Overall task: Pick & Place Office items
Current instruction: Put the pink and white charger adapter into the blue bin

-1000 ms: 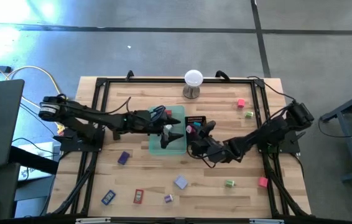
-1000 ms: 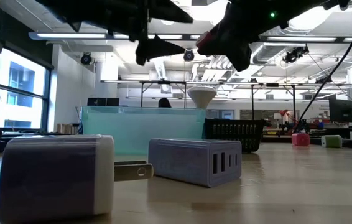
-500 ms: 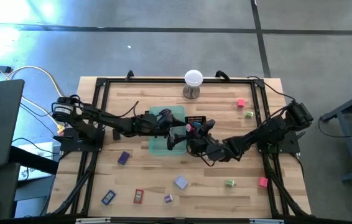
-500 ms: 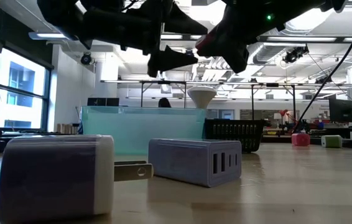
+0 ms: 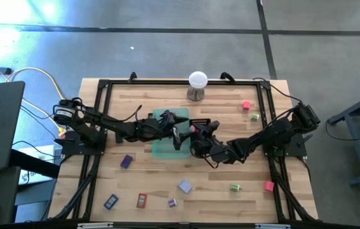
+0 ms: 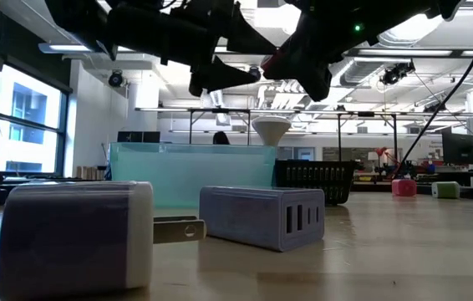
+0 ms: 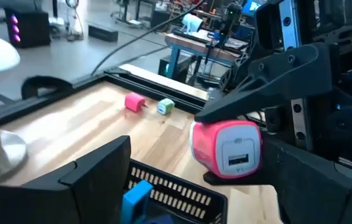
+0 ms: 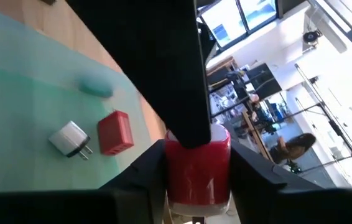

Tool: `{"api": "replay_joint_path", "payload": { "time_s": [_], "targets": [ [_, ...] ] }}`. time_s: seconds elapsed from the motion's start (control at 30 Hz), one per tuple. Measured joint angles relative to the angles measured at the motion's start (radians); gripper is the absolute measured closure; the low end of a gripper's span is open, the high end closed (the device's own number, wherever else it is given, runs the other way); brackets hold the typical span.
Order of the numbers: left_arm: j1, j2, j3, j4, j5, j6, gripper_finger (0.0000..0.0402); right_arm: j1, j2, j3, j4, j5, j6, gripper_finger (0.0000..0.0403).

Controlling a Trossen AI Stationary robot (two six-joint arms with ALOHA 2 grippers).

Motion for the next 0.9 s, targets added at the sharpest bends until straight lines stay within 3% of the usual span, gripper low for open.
{"api": "replay_joint_path", "payload": {
  "time_s": [0.33,0.53,0.9],
  "targets": [
    [-0.009,0.000,0.005,0.002,-0.018,0.004,0.0050,-0.031,0.000,0.000,0.003,-0.031,0.018,0.0259],
    [-0.009,0.015,0.005,0.009,-0.015,0.004,0.0050,-0.033,0.000,0.000,0.002,-0.065,0.019,0.0281],
    [-0.005,0.029,0.006,0.040,-0.014,0.004,0.0050,-0.045,0.000,0.000,0.004,-0.075,0.026,0.0269]
  ]
}}
